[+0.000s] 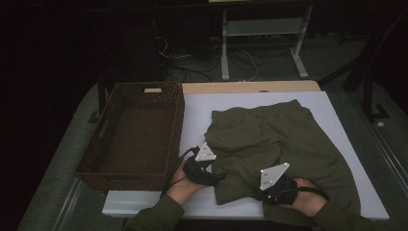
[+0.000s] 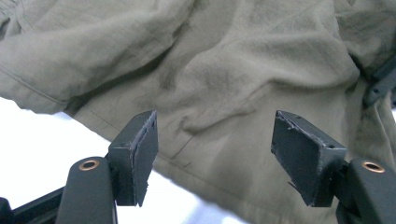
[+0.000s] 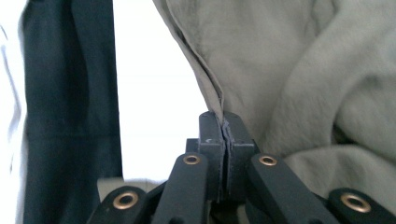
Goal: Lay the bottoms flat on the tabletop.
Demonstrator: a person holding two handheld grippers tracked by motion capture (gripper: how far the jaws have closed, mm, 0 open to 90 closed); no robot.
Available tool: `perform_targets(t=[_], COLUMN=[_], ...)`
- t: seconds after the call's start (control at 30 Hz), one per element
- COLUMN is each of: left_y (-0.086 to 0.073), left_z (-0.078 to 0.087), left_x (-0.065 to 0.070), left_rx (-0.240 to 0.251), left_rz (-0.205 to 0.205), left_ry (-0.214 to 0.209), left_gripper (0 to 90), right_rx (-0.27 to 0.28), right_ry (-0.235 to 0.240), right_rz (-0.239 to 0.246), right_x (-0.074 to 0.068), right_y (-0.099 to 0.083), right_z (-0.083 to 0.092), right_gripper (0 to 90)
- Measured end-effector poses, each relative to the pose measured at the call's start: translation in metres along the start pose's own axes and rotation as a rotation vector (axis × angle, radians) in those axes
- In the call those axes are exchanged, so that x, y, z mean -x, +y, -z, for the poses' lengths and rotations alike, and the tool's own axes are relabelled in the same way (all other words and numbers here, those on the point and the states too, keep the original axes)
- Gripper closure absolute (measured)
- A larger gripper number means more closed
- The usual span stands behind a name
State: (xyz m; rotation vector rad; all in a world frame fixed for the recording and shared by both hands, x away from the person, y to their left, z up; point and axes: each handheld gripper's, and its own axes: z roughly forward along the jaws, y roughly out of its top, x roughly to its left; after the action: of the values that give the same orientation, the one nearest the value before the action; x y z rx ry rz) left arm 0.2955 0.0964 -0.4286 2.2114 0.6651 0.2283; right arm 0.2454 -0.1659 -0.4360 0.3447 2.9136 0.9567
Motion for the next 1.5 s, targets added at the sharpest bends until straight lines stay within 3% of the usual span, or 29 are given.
perform_targets(t=[0.17, 0.33, 0.67, 0.73, 0.83, 0.97, 1.2, 1.5], left_y=[0.004, 0.004, 0.003, 0.003, 0.003, 0.003, 0.002, 0.002], left_z=[0.001, 0.003, 0.006, 0.006, 0.006, 0.006, 0.005, 0.005], left_x=[0.0, 0.0, 0.0, 0.0, 0.0, -0.001, -0.001, -0.002], left_rx=[0.028, 0.043, 0.054, 0.052, 0.052, 0.052, 0.047, 0.043], left_rz=[0.009, 0.012, 0.014, 0.011, 0.015, 0.015, 0.014, 0.014], left_ry=[0.007, 0.009, 0.007, 0.008, 0.009, 0.01, 0.009, 0.011], left_gripper=[30.1, 29.6, 29.5, 29.5, 29.4, 29.4, 29.4, 29.4], right_rx=[0.056, 0.077, 0.076, 0.068, 0.087, 0.151, 0.236, 0.263], right_ry=[0.072, 0.149, 0.365, 0.391, 0.372, 0.282, 0.136, -0.075], right_rz=[0.002, 0.041, 0.126, 0.137, 0.13, 0.076, -0.034, -0.165], right_x=[-0.008, -0.022, -0.068, -0.076, -0.073, -0.054, -0.017, 0.028], right_y=[0.016, 0.034, 0.037, 0.036, 0.036, 0.035, 0.023, -0.008], right_z=[-0.007, -0.021, -0.027, -0.026, -0.022, -0.009, 0.018, 0.051], right_gripper=[87.8, 87.8, 87.7, 87.2, 76.8, 62.4, 54.1, 54.0])
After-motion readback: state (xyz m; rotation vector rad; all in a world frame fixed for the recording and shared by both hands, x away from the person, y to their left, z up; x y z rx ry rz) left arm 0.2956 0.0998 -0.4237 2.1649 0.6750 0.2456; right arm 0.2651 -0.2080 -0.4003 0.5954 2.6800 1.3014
